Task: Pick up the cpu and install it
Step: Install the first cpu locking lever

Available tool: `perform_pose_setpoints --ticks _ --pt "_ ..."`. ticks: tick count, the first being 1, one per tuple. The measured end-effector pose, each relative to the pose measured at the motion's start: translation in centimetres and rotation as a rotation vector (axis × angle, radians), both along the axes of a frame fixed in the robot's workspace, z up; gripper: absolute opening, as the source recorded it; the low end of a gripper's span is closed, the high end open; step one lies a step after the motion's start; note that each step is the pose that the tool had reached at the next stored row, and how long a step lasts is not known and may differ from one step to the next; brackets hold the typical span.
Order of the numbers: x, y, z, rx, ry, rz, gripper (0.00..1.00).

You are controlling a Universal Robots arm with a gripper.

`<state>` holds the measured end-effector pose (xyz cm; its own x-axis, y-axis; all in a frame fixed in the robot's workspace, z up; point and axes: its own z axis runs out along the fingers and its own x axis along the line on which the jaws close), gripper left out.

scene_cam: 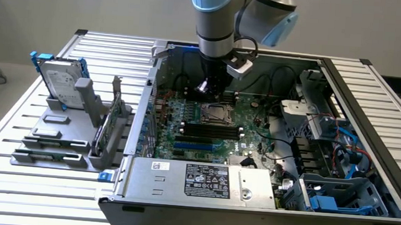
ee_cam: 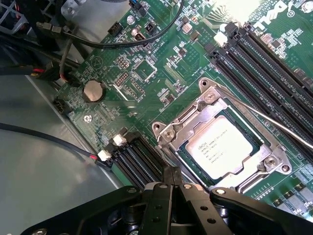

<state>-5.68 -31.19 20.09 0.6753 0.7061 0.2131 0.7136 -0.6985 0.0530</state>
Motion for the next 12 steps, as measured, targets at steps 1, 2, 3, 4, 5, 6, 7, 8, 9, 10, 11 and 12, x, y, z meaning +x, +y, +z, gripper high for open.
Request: perform_pose_setpoints --ticks 1,2,3,4,5,6,7,8,9,10,11,12 --pt "0.01 0.00 -0.01 -0.0001 -0.0002 0.001 0.11" --pt "0.03 0.00 -0.03 -0.0001 -0.0004 0.001 0.11" --pt "0.05 0.00 -0.04 -0.0001 -0.0006 0.002 0.11" --pt "0.06 0.00 -0.06 0.0000 -0.0008 0.002 0.11" --pt "0.07 0.00 -0.07 0.0000 -0.0010 0.003 0.11" --pt "0.09 0.00 -0.08 0.0000 -0.0011 0.004 0.11" --pt "0.10 0.00 -0.09 0.0000 -0.0014 0.004 0.11" --pt "0.11 0.00 -0.11 0.0000 -0.0016 0.004 0.11" --pt "0.12 0.00 -0.12 0.0000 -0.0019 0.005 0.11" --pt "0.13 0.00 -0.13 -0.0001 -0.0021 0.005 0.11" --pt "0.15 0.00 -0.14 0.0000 -0.0023 0.006 0.11" --pt "0.16 0.00 -0.15 0.0000 -0.0026 0.006 0.11"
